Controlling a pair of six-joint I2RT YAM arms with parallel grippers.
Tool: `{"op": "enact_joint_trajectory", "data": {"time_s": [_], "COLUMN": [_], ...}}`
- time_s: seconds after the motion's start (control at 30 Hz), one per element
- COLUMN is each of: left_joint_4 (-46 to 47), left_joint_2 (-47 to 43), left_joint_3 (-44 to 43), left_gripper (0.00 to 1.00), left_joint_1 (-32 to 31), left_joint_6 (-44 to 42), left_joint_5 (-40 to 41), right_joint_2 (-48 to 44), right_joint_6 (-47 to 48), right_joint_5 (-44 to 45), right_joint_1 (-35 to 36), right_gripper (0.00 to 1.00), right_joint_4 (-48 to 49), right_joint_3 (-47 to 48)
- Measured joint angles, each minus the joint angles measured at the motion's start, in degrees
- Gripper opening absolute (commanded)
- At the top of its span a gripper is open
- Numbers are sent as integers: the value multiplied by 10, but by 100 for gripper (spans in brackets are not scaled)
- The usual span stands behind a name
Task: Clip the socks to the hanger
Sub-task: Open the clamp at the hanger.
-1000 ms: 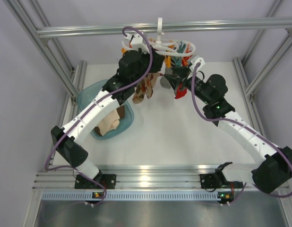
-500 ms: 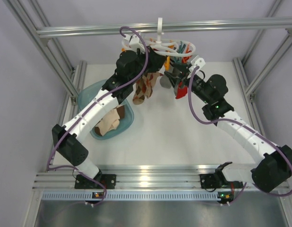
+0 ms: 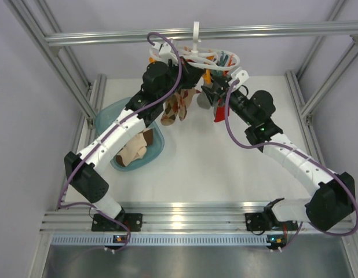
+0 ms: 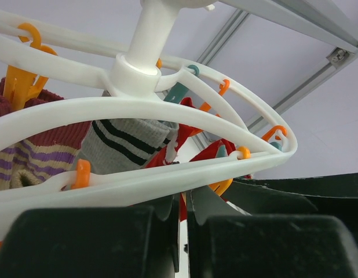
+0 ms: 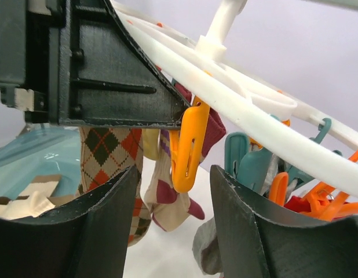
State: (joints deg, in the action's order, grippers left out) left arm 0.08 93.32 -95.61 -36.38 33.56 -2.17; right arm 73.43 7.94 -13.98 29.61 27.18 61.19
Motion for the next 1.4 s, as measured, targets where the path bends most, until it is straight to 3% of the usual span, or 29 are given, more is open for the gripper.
{"op": "enact_joint_trajectory", "data": {"time_s": [0.57,1.07,1.1,1.2,1.4], "left_joint_4": [4,10,12,23,30], "left_joint_2": [-1,-7,-8,-13,-28], "left_joint_3": [5,13,15,26,41], "left_gripper": [0,0,6,18,38], "left_joint_1": [7,8,9,10,16], "left_joint_6": [-10,-19,-19,-16,-5], "left_joint_5": [-30,-35,-36,-40,-64], "right_joint_2": [46,47,47,47,47], "right_joint_6": [-11,-15,-15,-16,-11], "right_joint_5": [-19,-21,-22,-23,-23], "right_joint_1": [-5,-7,-7,-7,-9], "right_gripper": [51,18,11,1,0], "right_joint_4": [24,20,21,22,24], "right_joint_3": [28,45,45,45,45]}}
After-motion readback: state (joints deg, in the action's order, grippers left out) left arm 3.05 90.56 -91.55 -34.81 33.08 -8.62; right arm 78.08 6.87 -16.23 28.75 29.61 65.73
